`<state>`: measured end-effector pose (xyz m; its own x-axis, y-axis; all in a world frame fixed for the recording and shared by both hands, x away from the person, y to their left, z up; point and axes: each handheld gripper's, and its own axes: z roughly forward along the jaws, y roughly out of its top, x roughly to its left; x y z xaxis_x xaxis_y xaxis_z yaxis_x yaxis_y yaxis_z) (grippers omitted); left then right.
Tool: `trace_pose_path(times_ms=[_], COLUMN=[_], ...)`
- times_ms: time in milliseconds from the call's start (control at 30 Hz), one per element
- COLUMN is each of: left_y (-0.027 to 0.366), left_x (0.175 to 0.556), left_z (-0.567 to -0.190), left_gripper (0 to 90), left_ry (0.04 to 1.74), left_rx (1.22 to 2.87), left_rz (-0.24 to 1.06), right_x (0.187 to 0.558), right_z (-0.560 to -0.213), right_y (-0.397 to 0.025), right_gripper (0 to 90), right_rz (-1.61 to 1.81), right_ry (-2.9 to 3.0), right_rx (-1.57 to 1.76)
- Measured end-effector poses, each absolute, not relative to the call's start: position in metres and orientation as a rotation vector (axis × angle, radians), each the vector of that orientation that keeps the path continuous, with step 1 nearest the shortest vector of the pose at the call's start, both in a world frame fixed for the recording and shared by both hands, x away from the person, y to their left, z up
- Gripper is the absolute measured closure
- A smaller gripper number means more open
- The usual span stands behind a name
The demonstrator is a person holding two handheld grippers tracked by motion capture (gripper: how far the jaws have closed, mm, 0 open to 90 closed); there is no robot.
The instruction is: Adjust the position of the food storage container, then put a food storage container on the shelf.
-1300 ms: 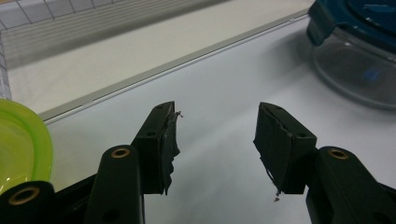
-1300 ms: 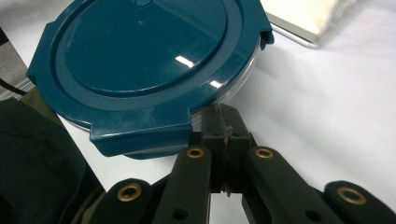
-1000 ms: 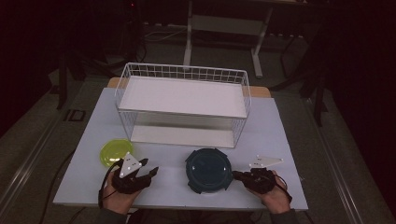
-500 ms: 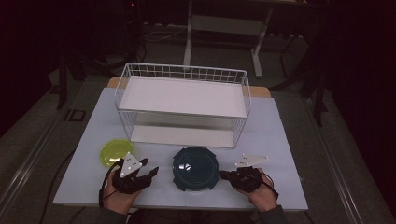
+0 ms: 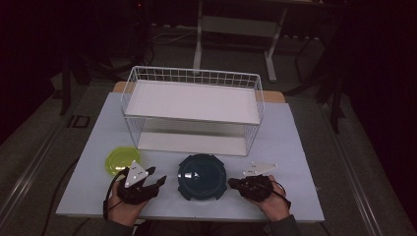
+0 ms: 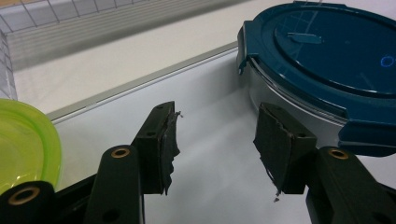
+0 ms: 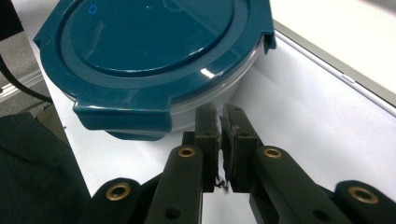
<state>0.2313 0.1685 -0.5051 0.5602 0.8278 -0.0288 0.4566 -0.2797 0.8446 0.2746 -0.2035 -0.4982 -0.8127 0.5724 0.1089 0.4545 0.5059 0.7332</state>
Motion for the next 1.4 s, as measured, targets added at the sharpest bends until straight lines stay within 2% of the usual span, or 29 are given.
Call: trace_pose_path(times_ms=[533,867,1000,1400], left_y=[0.168,0.162,0.158,0.145], left_x=[0.231,0.231,0.233,0.242], left_z=[-0.503,-0.497,-0.494,-0.49], left_gripper=[48.7,48.5,47.3,51.9], left_ry=[1.037,1.013,0.992,0.958], left_rx=[1.905,1.902,1.906,1.91], left_rz=[0.516,0.469,0.415,0.227], right_x=[0.282,0.286,0.289,0.299], right_z=[-0.483,-0.478,-0.476,-0.474], right_y=[-0.23,-0.234,-0.234,-0.222], right_gripper=[66.6,60.1,58.4,55.3], right_rz=[1.278,1.352,1.387,1.474], right_ry=[2.457,2.445,2.434,2.485], right_rx=[0.993,1.042,1.055,1.13])
